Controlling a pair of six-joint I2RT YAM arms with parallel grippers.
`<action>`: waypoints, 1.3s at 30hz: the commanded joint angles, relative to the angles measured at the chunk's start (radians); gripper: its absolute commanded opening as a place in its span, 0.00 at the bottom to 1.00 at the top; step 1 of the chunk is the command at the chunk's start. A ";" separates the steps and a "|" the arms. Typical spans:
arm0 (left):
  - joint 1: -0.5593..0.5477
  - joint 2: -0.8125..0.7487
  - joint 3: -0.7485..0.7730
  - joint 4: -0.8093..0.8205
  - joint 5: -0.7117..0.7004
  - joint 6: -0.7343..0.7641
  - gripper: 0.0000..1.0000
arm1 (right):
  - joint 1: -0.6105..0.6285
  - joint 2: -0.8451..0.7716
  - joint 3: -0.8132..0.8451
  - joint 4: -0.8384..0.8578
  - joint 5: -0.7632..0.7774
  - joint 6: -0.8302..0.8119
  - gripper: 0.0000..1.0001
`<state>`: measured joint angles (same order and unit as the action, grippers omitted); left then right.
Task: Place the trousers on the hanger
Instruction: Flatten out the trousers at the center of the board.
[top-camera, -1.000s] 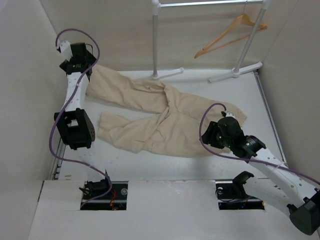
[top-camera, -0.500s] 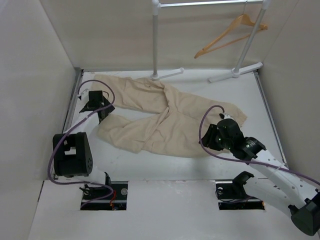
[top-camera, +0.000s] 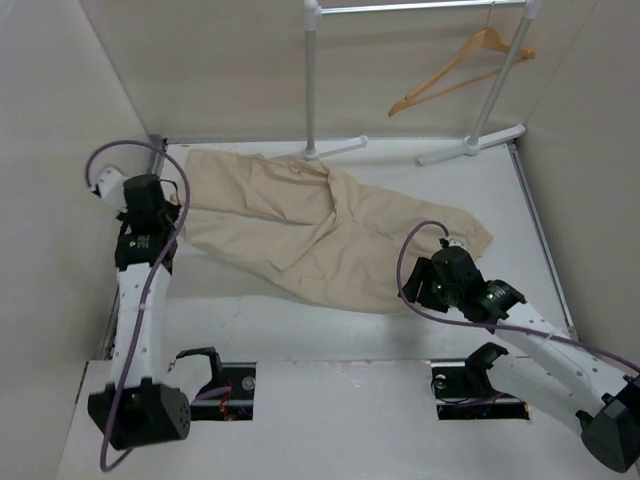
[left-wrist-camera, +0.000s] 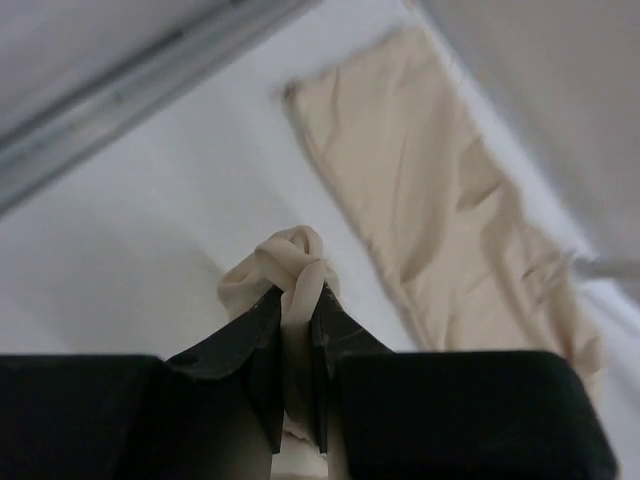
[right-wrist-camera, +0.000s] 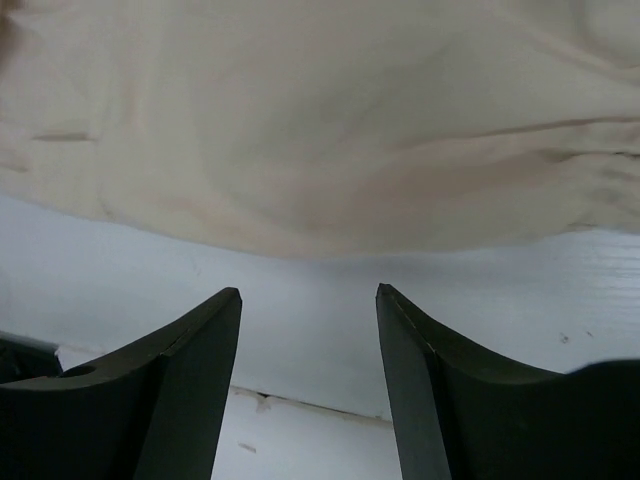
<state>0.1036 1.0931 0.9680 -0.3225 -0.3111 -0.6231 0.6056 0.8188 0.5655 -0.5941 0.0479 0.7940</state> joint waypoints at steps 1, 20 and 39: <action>0.040 -0.099 0.164 -0.297 -0.141 0.045 0.10 | -0.046 0.022 -0.003 0.040 0.030 0.025 0.63; -0.061 -0.046 -0.024 -0.268 -0.100 -0.073 0.59 | -0.252 0.035 -0.027 -0.112 0.155 0.174 0.49; 0.190 -0.024 -0.523 0.156 0.156 -0.293 0.66 | -0.306 0.368 0.005 0.040 0.104 0.156 0.15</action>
<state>0.2607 1.0195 0.4706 -0.3801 -0.1654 -0.8585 0.3344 1.1431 0.5400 -0.6472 0.1467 0.9947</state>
